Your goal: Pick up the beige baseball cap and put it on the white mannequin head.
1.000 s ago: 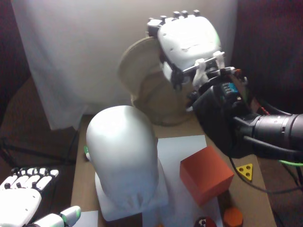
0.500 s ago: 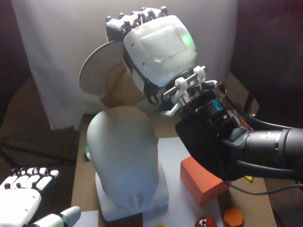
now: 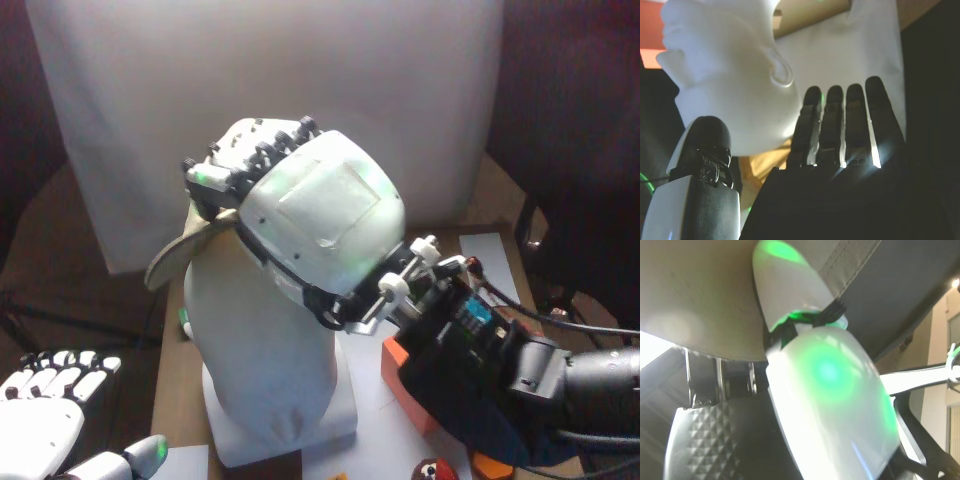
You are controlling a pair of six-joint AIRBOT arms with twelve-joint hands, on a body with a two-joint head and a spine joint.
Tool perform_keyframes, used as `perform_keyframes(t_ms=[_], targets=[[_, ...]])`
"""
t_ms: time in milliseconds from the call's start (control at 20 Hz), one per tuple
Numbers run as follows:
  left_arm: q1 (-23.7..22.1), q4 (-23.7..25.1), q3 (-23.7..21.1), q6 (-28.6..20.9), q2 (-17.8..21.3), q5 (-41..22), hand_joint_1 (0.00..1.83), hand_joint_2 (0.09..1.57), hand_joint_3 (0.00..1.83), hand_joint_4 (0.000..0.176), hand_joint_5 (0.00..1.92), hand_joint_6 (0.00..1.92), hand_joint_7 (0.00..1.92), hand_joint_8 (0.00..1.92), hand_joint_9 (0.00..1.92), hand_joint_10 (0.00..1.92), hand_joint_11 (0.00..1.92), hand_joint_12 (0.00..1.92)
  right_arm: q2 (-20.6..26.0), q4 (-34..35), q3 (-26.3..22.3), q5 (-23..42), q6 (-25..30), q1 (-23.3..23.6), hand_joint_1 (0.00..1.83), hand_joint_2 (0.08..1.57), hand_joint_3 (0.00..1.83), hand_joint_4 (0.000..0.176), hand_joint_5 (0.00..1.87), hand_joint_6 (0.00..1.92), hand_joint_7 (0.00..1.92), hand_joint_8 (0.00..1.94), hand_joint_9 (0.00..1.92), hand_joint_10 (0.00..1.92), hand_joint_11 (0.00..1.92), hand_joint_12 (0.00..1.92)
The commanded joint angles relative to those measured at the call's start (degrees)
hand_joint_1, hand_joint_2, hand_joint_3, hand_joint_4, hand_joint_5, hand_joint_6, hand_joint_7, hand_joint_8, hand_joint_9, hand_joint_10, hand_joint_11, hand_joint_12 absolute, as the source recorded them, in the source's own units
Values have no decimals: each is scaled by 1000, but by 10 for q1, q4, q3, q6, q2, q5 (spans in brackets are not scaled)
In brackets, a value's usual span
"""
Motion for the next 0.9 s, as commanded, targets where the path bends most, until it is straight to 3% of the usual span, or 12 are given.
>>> perform_keyframes(t_ms=[0, 350, 600, 850], targets=[[-1, 16, 2, -2, 1, -59, 0, 1190, 1, 0, 95, 0, 77, 9, 36, 4, 0, 271, 1, -26, -10, 57, -2, -3, 1365, 1166, 0, 0, 781, 1039, 916, 1089, 852, 1468, 802, 1505], [1, 16, 2, -6, 1, -59, 0, 1190, 0, 0, 94, 2, 63, 2, 28, 3, 0, 242, 21, -40, -56, 23, -21, -44, 1365, 1165, 0, 0, 788, 1036, 915, 1089, 851, 1468, 808, 1513], [6, 16, 2, -10, 0, -65, 0, 1190, 0, 0, 99, 1, 88, 2, 52, 2, 0, 303, 28, 56, -73, -6, -49, -61, 1365, 1165, 0, 0, 790, 1033, 913, 1092, 850, 1470, 818, 1516], [8, 18, 2, -15, 0, -68, 0, 1190, 0, 0, 95, 0, 63, 0, 45, 0, 0, 283, 30, 64, -78, -42, -55, -78, 1365, 1166, 0, 0, 788, 1026, 910, 1100, 848, 1474, 801, 1505]])
